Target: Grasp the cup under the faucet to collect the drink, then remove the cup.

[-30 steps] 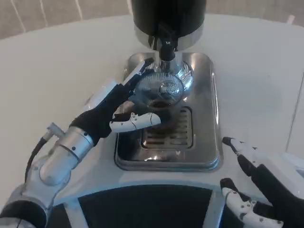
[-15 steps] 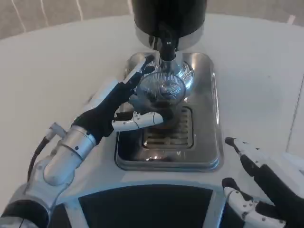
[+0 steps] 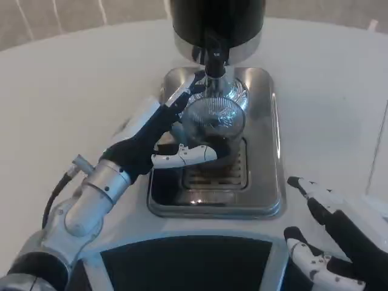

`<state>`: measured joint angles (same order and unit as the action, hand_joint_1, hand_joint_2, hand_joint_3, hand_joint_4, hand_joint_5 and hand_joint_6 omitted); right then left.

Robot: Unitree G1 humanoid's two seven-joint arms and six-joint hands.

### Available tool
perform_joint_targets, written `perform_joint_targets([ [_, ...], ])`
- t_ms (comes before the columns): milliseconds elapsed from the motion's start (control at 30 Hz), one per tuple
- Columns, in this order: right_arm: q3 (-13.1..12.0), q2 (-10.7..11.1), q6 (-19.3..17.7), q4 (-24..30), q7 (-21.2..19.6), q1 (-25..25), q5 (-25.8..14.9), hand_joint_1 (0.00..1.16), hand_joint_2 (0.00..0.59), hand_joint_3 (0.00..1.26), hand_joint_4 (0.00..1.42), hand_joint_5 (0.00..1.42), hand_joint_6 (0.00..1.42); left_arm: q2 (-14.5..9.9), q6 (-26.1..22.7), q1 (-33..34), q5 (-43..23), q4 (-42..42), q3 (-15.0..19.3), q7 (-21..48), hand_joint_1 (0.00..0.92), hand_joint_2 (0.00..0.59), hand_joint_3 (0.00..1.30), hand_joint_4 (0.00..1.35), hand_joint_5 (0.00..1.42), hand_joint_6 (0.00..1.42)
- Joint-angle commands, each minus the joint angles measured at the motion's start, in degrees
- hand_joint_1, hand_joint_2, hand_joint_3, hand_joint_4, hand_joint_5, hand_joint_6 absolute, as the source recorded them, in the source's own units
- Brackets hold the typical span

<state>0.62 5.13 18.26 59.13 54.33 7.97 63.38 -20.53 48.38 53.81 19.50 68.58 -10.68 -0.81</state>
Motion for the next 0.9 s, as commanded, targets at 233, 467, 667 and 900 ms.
perform_joint_targets([
  [233, 0.1, -0.8, 0.2, 0.9, 0.5, 0.5, 0.8, 0.19, 0.551, 0.03, 0.00, 0.00, 0.00, -0.2, -2.8, -0.3, 4.4, 0.8, -3.5, -3.1, 0.421, 0.076, 0.00, 0.08, 0.54, 0.86],
  [467, 0.7, -1.3, 1.0, 0.9, 1.2, 0.0, 1.4, 0.18, 0.549, 0.03, 0.00, 0.00, 0.00, 0.0, -4.1, -0.6, 4.4, 1.1, -3.1, -5.4, 0.444, 0.085, 0.07, 0.23, 0.67, 1.09],
  [667, 0.9, -1.8, 1.3, 0.9, 1.6, -0.1, 1.7, 0.18, 0.549, 0.03, 0.00, 0.00, 0.00, 0.7, -4.5, -1.1, 2.6, 1.4, -1.6, -4.9, 0.455, 0.090, 0.29, 0.44, 0.81, 1.23],
  [900, 0.5, -2.4, 0.8, 0.9, 1.6, 0.1, 2.1, 0.20, 0.535, 0.05, 0.00, 0.00, 0.00, 1.3, -3.7, -2.2, 1.9, 0.8, -1.1, -7.1, 0.449, 0.088, 0.48, 0.60, 0.89, 1.25],
])
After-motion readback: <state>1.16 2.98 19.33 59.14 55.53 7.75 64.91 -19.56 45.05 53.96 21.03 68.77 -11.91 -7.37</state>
